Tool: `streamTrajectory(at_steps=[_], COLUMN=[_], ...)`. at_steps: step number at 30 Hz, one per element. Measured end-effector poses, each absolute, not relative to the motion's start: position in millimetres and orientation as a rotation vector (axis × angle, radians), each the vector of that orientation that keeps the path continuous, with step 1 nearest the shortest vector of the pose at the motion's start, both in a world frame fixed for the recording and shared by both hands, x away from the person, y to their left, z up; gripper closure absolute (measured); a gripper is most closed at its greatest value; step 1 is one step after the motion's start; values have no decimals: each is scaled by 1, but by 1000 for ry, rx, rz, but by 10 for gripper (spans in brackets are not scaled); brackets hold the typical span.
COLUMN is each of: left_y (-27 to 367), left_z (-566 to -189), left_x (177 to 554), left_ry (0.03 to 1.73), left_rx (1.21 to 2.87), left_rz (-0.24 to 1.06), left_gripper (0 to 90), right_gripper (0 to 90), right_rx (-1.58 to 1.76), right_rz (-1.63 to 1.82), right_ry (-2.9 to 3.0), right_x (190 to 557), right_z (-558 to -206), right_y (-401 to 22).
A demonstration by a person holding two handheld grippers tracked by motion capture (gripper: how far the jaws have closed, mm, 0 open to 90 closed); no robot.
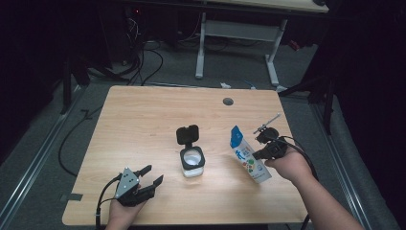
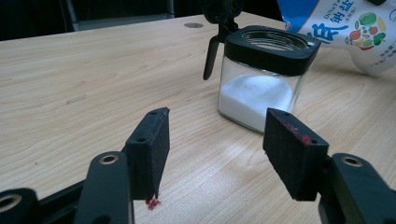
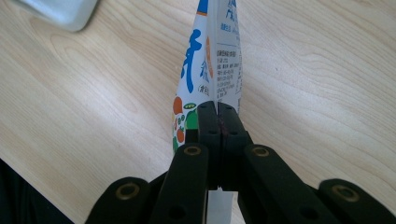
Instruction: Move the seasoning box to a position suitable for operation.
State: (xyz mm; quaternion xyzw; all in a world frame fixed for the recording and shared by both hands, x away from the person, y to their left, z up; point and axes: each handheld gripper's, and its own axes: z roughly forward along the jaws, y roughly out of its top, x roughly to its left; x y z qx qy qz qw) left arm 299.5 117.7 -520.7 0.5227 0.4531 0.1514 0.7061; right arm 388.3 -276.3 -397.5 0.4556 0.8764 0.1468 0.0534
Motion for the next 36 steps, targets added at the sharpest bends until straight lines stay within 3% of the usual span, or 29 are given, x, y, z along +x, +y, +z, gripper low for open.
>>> streamTrajectory(at_steps=[36], left_y=[123], left_z=[-521], left_x=[301], left_ry=[1022], left_rx=[1142], left_rz=[340], left_gripper=[418], right_gripper=[900], right_rx=[1317], right_rz=[951], right_ry=[2299], right_x=[351], right_z=[-418], right_y=[-292])
